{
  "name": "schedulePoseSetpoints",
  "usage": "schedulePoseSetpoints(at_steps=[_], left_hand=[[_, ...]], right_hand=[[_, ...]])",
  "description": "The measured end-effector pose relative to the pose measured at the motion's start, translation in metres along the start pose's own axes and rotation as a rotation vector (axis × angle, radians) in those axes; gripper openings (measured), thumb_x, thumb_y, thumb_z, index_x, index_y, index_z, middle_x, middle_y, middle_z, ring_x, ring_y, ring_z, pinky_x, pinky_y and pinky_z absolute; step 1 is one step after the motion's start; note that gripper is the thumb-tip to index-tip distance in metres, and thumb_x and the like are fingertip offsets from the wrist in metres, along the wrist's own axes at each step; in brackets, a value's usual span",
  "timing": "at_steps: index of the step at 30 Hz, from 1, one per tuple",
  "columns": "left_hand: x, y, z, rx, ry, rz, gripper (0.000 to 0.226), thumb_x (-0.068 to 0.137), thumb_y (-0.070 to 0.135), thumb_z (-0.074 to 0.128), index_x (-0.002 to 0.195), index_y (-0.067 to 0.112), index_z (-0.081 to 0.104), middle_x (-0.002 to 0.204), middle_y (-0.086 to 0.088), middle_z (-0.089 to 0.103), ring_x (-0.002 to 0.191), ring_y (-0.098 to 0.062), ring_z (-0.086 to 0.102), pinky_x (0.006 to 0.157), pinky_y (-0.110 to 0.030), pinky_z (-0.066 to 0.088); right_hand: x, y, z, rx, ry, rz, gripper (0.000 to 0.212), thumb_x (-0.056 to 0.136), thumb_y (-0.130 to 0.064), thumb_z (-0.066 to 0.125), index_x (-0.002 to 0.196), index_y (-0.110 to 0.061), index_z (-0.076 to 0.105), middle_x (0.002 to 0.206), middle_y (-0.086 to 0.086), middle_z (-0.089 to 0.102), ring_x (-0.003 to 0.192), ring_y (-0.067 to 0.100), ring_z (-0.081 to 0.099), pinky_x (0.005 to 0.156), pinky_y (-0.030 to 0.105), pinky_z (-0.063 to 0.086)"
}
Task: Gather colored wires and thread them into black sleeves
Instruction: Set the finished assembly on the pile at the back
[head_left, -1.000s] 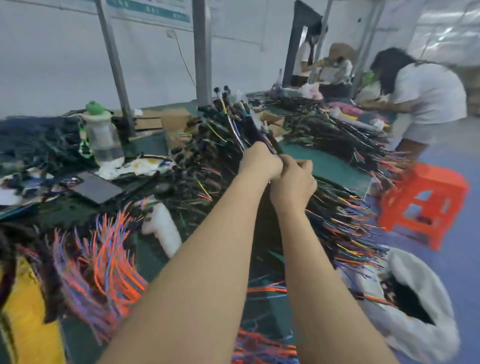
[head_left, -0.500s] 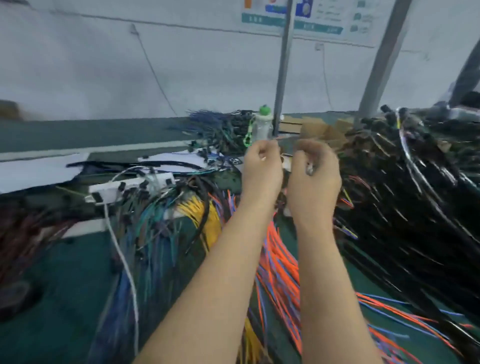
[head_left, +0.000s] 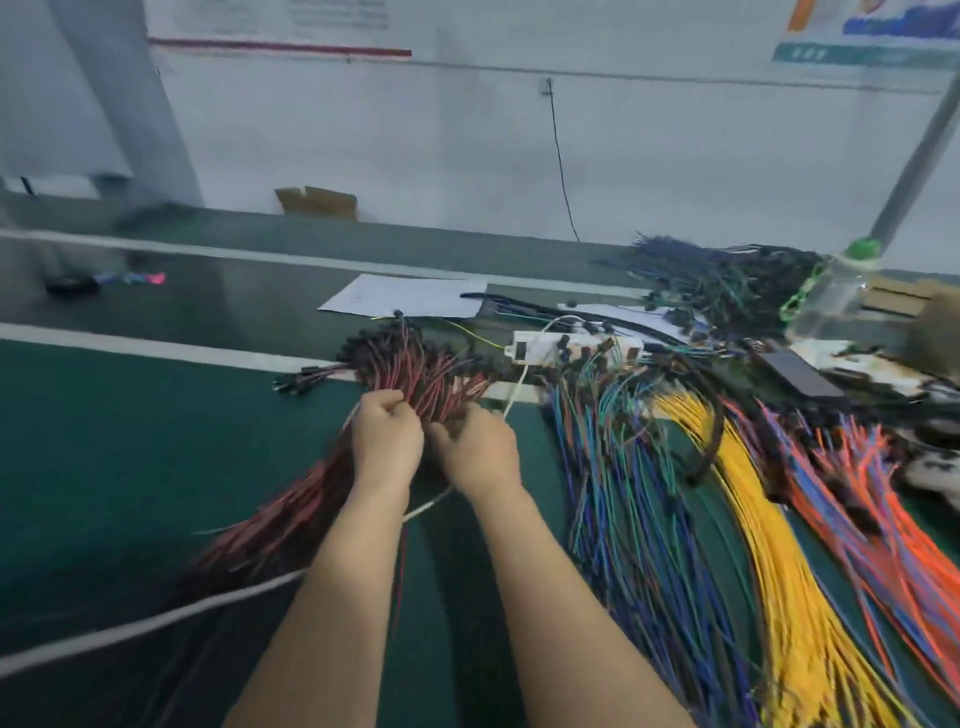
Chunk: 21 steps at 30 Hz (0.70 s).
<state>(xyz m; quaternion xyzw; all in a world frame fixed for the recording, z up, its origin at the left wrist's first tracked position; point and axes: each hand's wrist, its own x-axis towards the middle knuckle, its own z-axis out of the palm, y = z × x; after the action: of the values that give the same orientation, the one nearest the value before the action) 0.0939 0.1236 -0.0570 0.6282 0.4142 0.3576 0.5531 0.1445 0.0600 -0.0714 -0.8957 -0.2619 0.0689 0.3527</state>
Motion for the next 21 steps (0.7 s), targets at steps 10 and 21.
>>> schedulePoseSetpoints(at_steps=[10, 21], left_hand=[[0.017, -0.008, 0.014, -0.026, -0.239, -0.105, 0.033, 0.092, 0.007, 0.043, 0.062, 0.022, 0.04, 0.077, -0.009, 0.042, 0.067, -0.016, 0.035, 0.054, -0.028, 0.024], [-0.002, 0.078, 0.056, -0.243, -0.539, 0.081, 0.036, 0.101, 0.03, 0.034, 0.082, 0.022, 0.064, 0.094, -0.005, 0.07, 0.092, -0.025, 0.066, 0.075, -0.039, 0.054]], right_hand=[[0.051, 0.014, -0.002, -0.142, -0.053, 0.22, 0.029, 0.093, -0.024, 0.055, 0.113, -0.004, 0.061, 0.118, 0.017, 0.063, 0.108, 0.032, 0.06, 0.082, 0.033, 0.048], [0.012, -0.011, -0.113, 0.257, 0.174, -0.317, 0.029, 0.099, -0.023, 0.049, 0.089, -0.006, 0.069, 0.075, 0.002, 0.068, 0.064, 0.008, 0.06, 0.063, 0.017, 0.046]])
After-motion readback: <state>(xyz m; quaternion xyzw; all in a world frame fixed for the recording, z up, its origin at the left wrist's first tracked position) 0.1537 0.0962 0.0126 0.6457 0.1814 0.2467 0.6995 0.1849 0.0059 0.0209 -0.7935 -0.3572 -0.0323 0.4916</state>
